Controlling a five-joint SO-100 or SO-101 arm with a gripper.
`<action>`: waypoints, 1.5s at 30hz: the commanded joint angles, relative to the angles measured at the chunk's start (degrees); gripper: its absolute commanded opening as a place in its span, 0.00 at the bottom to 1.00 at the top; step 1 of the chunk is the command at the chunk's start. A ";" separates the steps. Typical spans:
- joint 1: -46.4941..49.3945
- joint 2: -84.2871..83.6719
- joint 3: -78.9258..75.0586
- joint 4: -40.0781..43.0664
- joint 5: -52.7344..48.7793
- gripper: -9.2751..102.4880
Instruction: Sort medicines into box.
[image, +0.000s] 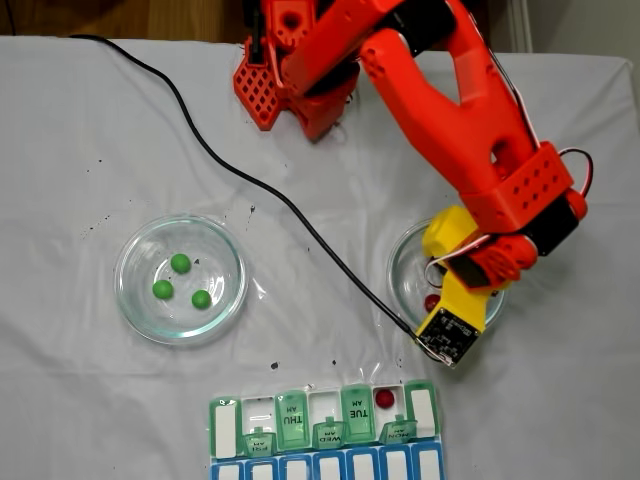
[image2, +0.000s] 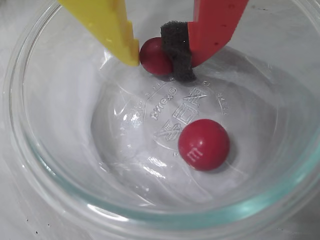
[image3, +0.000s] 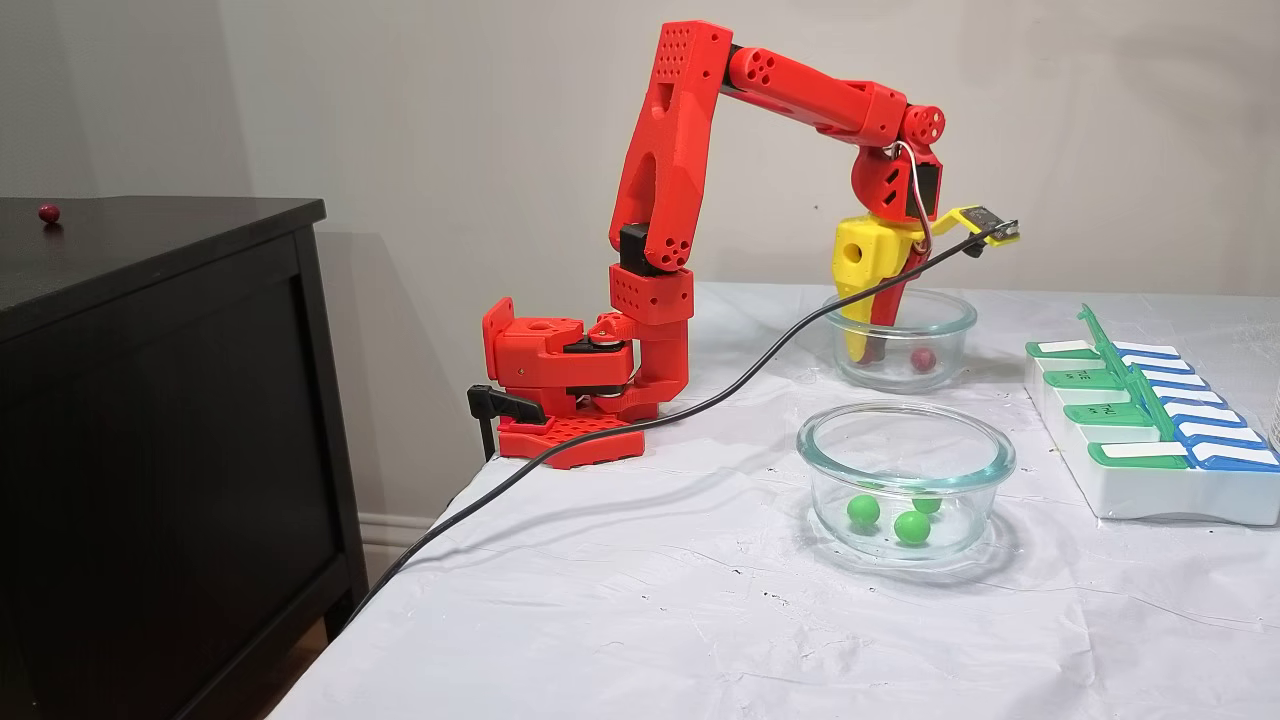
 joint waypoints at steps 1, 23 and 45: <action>0.18 1.23 -2.81 0.70 1.14 0.08; 10.99 17.67 -20.21 0.53 12.22 0.08; 33.31 11.87 -9.76 -10.99 -2.02 0.08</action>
